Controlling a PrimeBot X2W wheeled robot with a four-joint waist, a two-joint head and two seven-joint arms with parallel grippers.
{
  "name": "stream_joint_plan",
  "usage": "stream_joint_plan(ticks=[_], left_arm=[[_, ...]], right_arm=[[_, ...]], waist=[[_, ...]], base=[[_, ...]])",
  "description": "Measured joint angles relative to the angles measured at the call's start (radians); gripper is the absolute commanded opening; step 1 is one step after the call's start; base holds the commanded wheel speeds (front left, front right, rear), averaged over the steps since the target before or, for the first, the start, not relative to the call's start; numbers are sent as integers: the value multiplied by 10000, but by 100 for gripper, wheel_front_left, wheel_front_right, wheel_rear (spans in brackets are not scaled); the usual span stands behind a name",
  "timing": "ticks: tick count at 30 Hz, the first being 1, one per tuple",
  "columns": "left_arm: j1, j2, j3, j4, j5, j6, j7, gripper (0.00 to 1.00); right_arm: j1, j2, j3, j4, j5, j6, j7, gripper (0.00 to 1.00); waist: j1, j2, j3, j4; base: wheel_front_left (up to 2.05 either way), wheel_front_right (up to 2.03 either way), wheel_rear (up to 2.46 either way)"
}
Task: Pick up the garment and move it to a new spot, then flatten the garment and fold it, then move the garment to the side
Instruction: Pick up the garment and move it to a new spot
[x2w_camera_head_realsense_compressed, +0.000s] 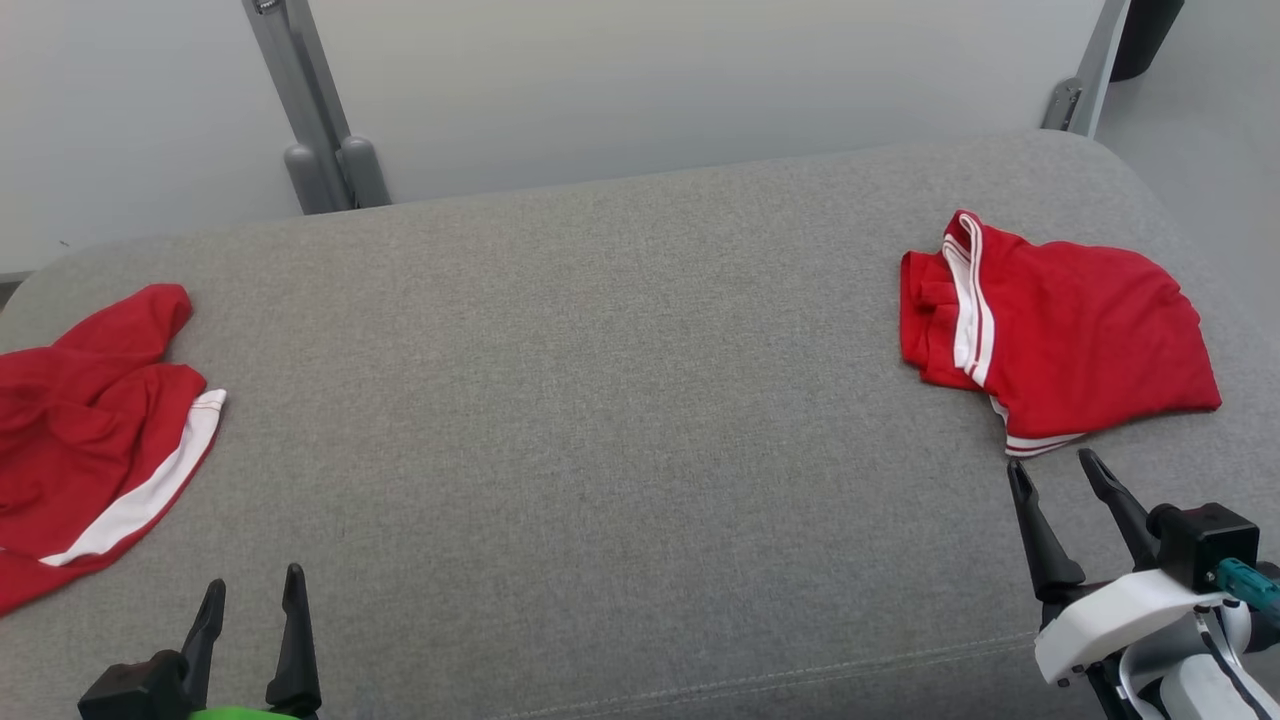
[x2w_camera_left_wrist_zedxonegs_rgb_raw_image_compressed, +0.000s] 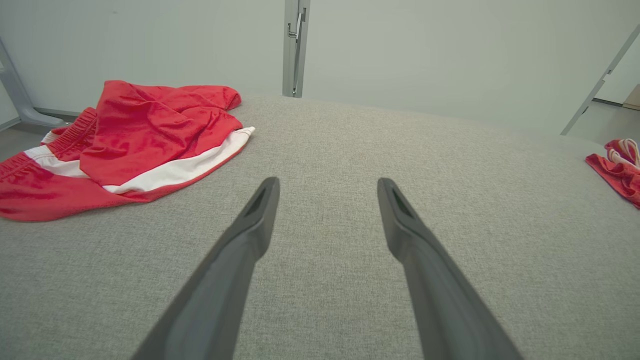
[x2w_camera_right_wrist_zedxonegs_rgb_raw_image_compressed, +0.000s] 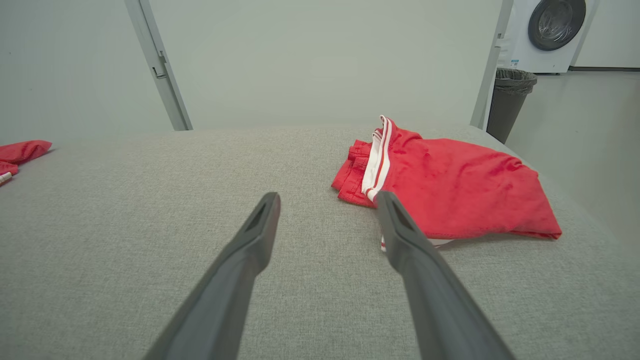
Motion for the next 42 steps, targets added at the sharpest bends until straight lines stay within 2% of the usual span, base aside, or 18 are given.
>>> stream_joint_plan(ticks=[6,14,28,35,42], left_arm=[[-29,-33,-48,17,71,-94,0,100],[-38,-54,-50,54,105,-94,0,100],[-65,-31,86,81,244,-94,0,100],[-67,-23,267,92,247,-94,0,100],[-59,-10,514,73,245,-94,0,100]], right_arm=[[66,-56,-253,-161,-92,27,0,100],[115,-6,-268,-326,-196,198,0,100],[88,431,-94,-366,-477,566,0,100],[46,591,-79,-301,-639,617,0,100],[-89,683,84,-134,-725,792,0,100]], waist=[[0,0,51,80],[0,0,108,610],[0,0,141,2358],[0,0,117,3196],[0,0,72,3677]], base=[[0,0,0],[0,0,0],[0,0,0],[0,0,0],[0,0,0]])
